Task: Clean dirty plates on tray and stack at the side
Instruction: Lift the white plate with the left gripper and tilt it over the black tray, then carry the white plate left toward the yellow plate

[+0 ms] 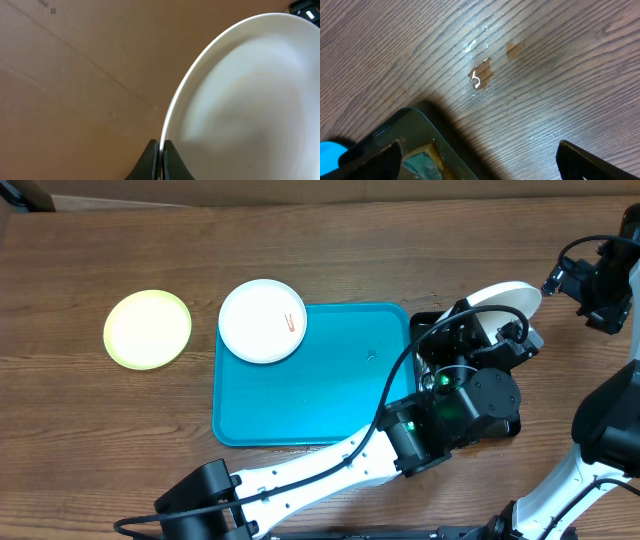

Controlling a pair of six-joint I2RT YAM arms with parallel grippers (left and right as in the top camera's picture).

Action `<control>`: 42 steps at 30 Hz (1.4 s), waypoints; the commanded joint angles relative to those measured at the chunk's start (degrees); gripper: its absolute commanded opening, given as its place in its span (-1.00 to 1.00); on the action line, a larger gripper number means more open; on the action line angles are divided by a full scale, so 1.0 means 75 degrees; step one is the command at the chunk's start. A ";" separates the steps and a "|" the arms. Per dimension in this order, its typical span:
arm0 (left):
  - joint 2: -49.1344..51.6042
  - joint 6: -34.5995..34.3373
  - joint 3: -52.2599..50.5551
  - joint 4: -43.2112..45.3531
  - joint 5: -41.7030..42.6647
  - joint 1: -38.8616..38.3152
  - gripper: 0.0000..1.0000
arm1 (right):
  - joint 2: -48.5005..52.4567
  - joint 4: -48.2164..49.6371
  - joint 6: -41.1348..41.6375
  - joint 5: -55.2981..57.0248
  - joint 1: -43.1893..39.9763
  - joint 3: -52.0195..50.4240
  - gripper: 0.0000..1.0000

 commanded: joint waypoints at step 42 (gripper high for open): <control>-0.0318 -0.8309 0.0102 -0.7641 0.9329 1.3033 -0.92 | -0.0187 0.0020 0.0032 0.0023 -0.0015 0.0096 1.00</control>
